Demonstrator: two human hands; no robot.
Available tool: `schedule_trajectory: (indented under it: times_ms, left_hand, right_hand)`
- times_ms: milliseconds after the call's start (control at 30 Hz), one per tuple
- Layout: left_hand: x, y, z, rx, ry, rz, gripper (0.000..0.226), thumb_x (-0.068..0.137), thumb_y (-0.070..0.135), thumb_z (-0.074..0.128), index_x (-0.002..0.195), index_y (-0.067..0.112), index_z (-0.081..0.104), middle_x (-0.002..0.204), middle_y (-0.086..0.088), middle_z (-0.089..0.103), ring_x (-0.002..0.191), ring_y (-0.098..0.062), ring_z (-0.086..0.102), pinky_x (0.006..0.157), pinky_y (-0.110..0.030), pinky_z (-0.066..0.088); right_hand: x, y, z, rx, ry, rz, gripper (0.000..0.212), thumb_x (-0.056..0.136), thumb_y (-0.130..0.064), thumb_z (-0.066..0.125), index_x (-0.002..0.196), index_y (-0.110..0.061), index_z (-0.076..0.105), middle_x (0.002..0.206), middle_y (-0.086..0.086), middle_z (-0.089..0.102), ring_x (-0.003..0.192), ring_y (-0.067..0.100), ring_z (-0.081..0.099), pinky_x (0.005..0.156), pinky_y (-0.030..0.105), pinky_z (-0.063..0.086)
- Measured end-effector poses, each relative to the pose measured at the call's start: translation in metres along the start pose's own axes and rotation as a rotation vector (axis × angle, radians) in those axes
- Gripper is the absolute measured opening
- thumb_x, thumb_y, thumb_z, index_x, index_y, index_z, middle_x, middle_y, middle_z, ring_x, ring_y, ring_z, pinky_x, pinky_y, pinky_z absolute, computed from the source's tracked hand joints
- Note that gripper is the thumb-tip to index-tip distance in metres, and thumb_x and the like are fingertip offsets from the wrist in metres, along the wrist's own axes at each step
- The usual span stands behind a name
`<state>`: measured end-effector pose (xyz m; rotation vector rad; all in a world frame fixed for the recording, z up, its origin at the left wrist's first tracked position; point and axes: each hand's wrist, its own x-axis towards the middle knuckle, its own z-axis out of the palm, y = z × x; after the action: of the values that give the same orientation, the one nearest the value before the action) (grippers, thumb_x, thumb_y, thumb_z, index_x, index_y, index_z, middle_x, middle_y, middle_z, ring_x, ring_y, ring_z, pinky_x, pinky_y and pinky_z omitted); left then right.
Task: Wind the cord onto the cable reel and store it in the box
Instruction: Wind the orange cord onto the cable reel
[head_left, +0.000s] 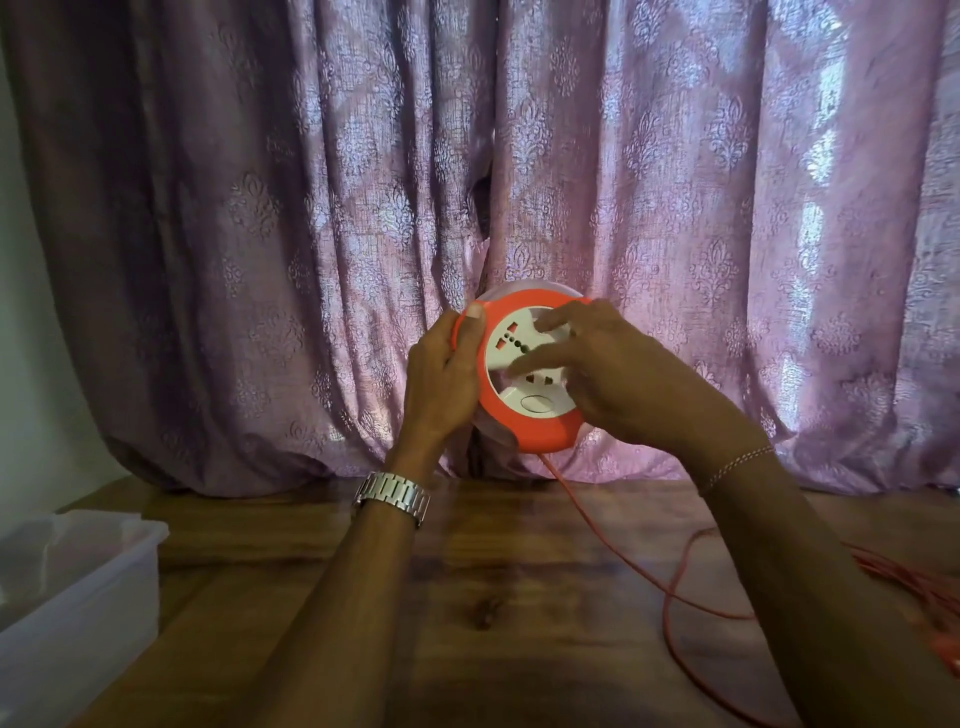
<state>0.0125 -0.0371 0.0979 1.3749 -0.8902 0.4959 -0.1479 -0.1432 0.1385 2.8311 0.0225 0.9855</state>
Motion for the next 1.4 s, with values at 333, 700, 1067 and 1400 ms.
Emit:
schedule_trajectory:
  times_ms: [333,700,1067,1400]
  left_hand:
    - [-0.002,0.000,0.003,0.022,-0.038,0.014,0.051,0.104,0.054,0.045,0.085,0.009,0.058,0.076,-0.001,0.067,0.072,-0.021,0.063,0.069,-0.040,0.051]
    - [-0.001,-0.001,0.001,-0.075,-0.017,-0.020,0.048,0.102,0.052,0.044,0.094,0.011,0.067,0.081,-0.003,0.069,0.076,-0.022,0.064,0.071,-0.037,0.051]
    - [-0.002,-0.002,-0.001,-0.179,-0.026,-0.055,0.051,0.100,0.052,0.043,0.104,0.008,0.068,0.092,-0.014,0.074,0.082,-0.017,0.067,0.072,-0.032,0.053]
    - [-0.003,0.002,0.000,-0.172,-0.041,-0.038,0.051,0.101,0.051,0.044,0.107,0.007,0.069,0.100,-0.016,0.076,0.097,-0.035,0.072,0.084,-0.046,0.057]
  right_hand:
    - [-0.004,-0.011,0.001,-0.117,0.012,0.088,0.057,0.079,-0.027,0.068,0.122,-0.061,0.049,0.126,0.001,0.053,0.113,0.026,0.053,0.080,0.040,0.050]
    - [0.000,-0.009,0.010,-0.134,0.319,0.259,0.054,0.076,-0.074,0.053,0.122,-0.046,0.058,0.094,0.003,0.072,0.088,0.029,0.062,0.067,0.035,0.046]
    - [-0.002,-0.002,-0.004,-0.099,-0.089,-0.083,0.064,0.078,0.000,0.064,0.119,-0.050,0.059,0.153,-0.005,0.027,0.135,0.023,0.025,0.088,0.042,0.047]
    - [-0.005,-0.012,-0.001,-0.159,0.075,0.010,0.056,0.080,-0.022,0.064,0.119,-0.061,0.052,0.127,-0.001,0.044,0.119,0.022,0.047,0.076,0.038,0.050]
